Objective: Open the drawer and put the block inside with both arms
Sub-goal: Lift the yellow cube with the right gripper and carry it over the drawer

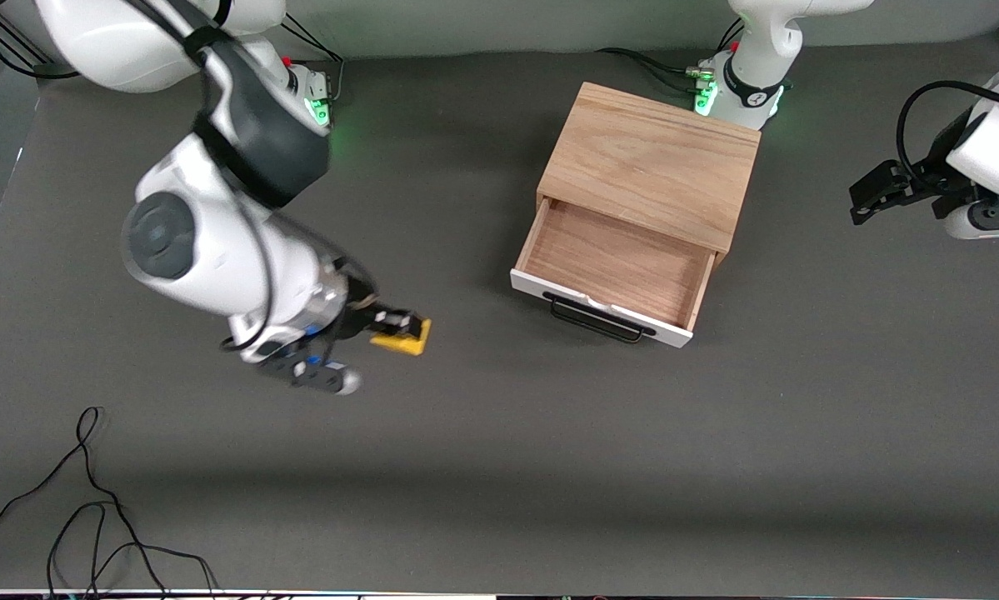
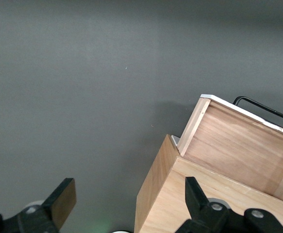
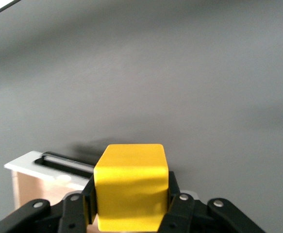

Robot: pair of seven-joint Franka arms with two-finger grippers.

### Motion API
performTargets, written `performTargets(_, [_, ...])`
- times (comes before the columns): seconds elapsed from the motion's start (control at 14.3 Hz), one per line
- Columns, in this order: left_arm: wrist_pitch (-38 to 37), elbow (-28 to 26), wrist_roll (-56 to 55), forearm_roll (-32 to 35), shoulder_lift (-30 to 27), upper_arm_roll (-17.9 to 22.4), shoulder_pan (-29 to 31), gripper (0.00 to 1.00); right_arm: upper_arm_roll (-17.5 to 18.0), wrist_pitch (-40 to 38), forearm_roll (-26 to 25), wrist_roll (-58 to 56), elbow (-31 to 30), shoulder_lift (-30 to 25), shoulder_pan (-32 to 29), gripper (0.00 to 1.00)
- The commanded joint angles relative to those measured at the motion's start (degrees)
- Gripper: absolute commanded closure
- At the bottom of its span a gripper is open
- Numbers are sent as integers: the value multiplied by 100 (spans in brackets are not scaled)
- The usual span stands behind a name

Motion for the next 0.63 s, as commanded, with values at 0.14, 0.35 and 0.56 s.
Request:
performTargets(0.14, [-29, -152, 218, -226, -165, 41, 227, 0, -35, 1006, -632, 1494, 149, 430, 1143, 89])
performTargets(0.35, [-46, -152, 245, -217, -165, 41, 227, 0, -44, 1499, -1028, 2059, 149, 826, 1759, 89])
performTargets(0.56, [-108, -152, 323, -200, -165, 41, 227, 0, -53, 1509, -1055, 2078, 96, 1002, 2173, 89])
